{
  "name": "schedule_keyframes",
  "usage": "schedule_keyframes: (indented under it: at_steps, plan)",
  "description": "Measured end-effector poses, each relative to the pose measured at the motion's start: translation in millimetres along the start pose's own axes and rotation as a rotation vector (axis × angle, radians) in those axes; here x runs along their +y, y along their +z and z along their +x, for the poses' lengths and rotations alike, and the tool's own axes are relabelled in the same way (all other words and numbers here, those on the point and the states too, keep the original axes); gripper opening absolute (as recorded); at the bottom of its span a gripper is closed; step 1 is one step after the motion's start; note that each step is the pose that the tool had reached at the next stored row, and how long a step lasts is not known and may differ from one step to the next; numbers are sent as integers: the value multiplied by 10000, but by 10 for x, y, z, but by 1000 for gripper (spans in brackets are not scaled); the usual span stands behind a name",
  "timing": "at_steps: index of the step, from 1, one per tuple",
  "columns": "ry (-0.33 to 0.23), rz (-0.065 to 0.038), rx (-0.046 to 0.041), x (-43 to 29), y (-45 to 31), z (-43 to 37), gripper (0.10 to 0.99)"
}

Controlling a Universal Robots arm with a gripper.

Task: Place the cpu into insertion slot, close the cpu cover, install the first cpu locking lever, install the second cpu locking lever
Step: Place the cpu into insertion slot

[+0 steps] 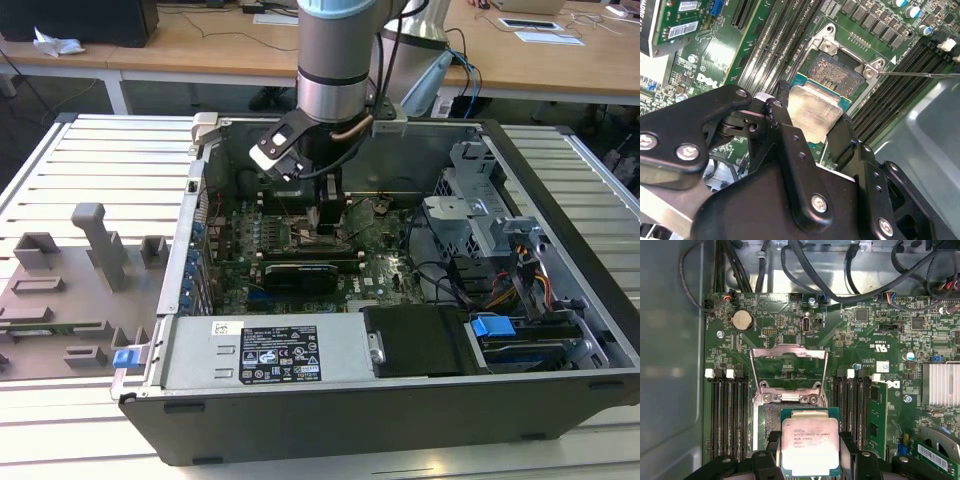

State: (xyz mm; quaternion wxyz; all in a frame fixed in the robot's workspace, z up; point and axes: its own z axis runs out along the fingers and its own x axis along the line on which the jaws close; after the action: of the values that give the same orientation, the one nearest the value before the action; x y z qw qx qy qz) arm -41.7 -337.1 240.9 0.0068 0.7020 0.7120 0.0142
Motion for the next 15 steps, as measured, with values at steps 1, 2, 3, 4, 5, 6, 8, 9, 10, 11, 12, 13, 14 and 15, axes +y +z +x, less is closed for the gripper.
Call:
schedule_keyframes:
  at_steps: [1, 2, 3, 4, 5, 6, 8, 9, 10, 11, 12, 13, 14, 15]
  plan:
    - [0, 0, 0, -1, 17, 0, 545]
    - [0, 1, 0, -1, 30, 1, 545]
    - [0, 0, 0, -1, 39, 1, 545]
    - [0, 0, 1, -2, 63, 1, 545]
    - [0, 0, 0, -2, 79, 1, 545]
    - [0, 0, 1, -3, 94, 3, 545]
    - [0, 0, -1, -4, 127, 22, 545]
    - [1, -1, 1, -6, 142, 40, 545]
    - [0, 0, 0, -10, 159, 63, 545]
    - [0, 0, 0, -16, 173, 87, 545]
    - [0, 0, 0, -20, 179, 99, 545]
    - [0, 0, 0, -23, 186, 111, 545]
    - [3, -1, 2, -33, 207, 135, 545]
    - [24, -1, 0, -37, 221, 142, 545]
